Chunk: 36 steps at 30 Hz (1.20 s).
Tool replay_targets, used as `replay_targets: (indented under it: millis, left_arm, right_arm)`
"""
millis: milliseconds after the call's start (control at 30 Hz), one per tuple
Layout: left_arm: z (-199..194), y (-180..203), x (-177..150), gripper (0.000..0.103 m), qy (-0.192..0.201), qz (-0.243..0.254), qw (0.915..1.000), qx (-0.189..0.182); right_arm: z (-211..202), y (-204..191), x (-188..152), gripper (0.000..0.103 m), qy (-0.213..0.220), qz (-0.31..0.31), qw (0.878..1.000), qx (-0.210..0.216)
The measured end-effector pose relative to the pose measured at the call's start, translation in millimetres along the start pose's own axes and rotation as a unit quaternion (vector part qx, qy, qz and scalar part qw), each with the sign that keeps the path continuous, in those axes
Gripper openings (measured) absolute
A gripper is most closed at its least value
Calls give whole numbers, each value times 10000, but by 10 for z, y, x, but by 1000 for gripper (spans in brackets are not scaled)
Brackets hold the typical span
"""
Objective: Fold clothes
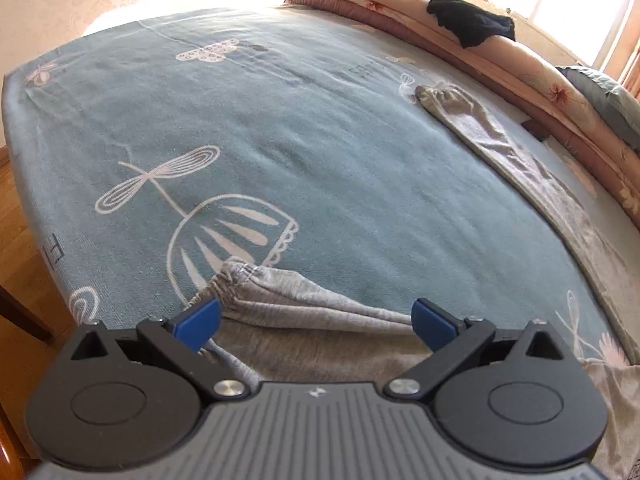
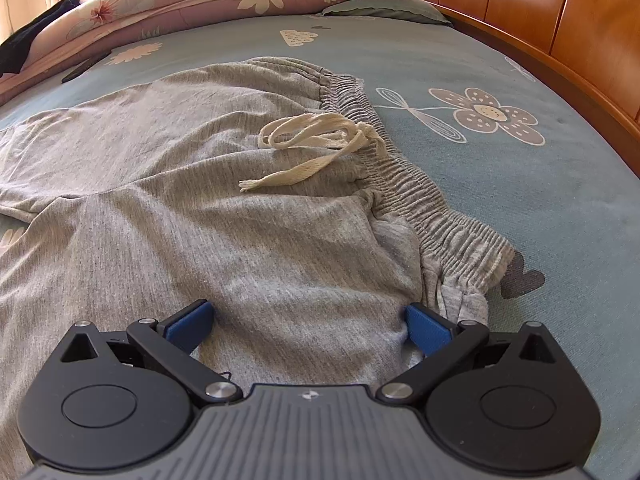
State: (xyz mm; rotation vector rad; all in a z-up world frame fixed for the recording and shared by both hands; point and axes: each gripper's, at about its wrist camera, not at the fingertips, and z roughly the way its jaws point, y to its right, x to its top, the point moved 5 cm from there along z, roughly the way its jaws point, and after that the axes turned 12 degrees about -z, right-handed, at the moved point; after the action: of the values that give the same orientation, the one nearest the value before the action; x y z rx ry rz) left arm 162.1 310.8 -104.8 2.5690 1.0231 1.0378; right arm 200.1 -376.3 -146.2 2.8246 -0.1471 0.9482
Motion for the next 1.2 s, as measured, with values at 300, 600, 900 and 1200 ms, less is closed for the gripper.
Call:
replay_targets:
  millis: [300, 600, 900, 1200]
  left_arm:
    - [449, 449, -248, 102, -551, 52, 9948, -855]
    - [405, 694, 4, 102, -307, -109, 9968, -733]
    - [445, 1749, -988, 102, -1995, 539, 9494, -2367]
    - [592, 1848, -740, 102, -1308, 230, 9731, -1883]
  right_arm:
    - [-11, -5, -17, 103, 78, -30, 10000, -11]
    - [-5, -16, -12, 103, 77, -54, 9999, -43]
    - [-6, -25, -21, 103, 105, -64, 9999, -61]
    - [-17, -24, -25, 103, 66, -109, 9999, -25]
